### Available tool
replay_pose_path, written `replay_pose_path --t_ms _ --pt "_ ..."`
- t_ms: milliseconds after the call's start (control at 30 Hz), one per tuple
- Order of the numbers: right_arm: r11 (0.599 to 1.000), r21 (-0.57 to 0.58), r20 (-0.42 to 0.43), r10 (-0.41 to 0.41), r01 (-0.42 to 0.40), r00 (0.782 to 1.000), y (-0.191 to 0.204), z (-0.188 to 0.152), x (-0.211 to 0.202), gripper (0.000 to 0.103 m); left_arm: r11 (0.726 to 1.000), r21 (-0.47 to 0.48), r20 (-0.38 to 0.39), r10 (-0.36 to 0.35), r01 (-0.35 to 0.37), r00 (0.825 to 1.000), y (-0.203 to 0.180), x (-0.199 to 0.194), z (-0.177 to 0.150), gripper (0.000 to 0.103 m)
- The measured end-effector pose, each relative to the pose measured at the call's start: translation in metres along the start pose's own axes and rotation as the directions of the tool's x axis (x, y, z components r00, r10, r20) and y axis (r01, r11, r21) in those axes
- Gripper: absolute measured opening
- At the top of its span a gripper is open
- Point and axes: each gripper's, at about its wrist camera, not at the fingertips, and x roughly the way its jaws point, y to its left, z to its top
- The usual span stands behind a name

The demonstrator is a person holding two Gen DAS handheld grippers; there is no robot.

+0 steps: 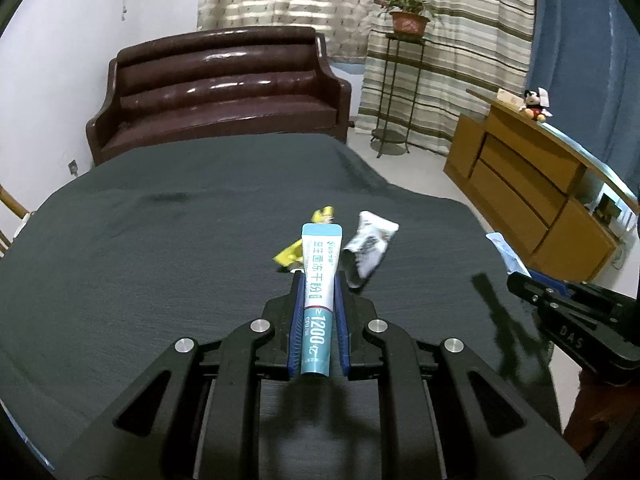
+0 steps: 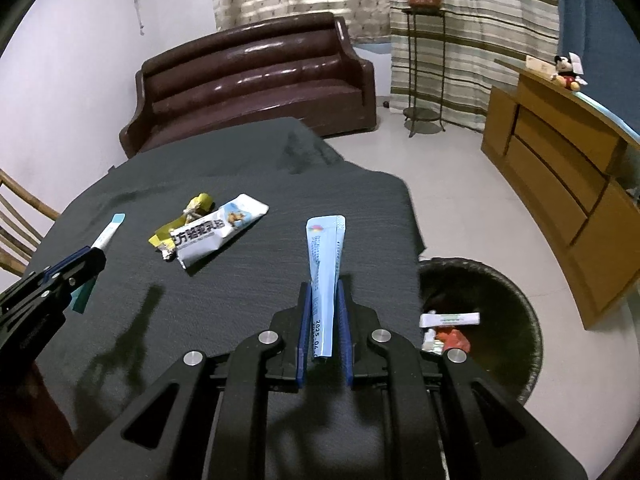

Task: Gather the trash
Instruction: 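Carry the blue tube and toothpaste tube over the black bin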

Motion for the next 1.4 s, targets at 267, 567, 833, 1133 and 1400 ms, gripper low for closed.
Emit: replay_pose_path --t_ms 267,567,833,1133,1400 --pt "0.999 0.016 0.036 -0.039 0.038 0.999 -0.031 0.0 -0.018 0.014 0.999 0.029 0.011 -0.04 0.04 0.999 -0.037 -0.001 0.004 0.014" --pt "0.995 0.058 0.057 -0.089 0.086 0.994 -0.072 -0.006 -0.03 0.014 0.993 0.081 0.013 -0.09 0.088 0.996 -0.084 -0.001 0.002 0.014" --pt "0.988 0.105 0.051 -0.119 0.113 0.992 -0.106 -0.014 -0.032 0.014 0.983 0.131 -0.004 -0.127 0.126 0.992 -0.126 0.007 -0.006 0.014" --pt "0.982 0.147 0.038 -0.126 0.119 0.991 -0.127 -0.02 -0.028 0.014 0.975 0.161 -0.026 -0.153 0.155 0.988 -0.164 0.024 -0.013 0.014" --pt "0.979 0.159 0.036 -0.131 0.124 0.991 -0.135 -0.022 -0.022 0.014 0.969 0.186 -0.035 -0.161 0.164 0.986 -0.186 0.038 -0.013 0.015"
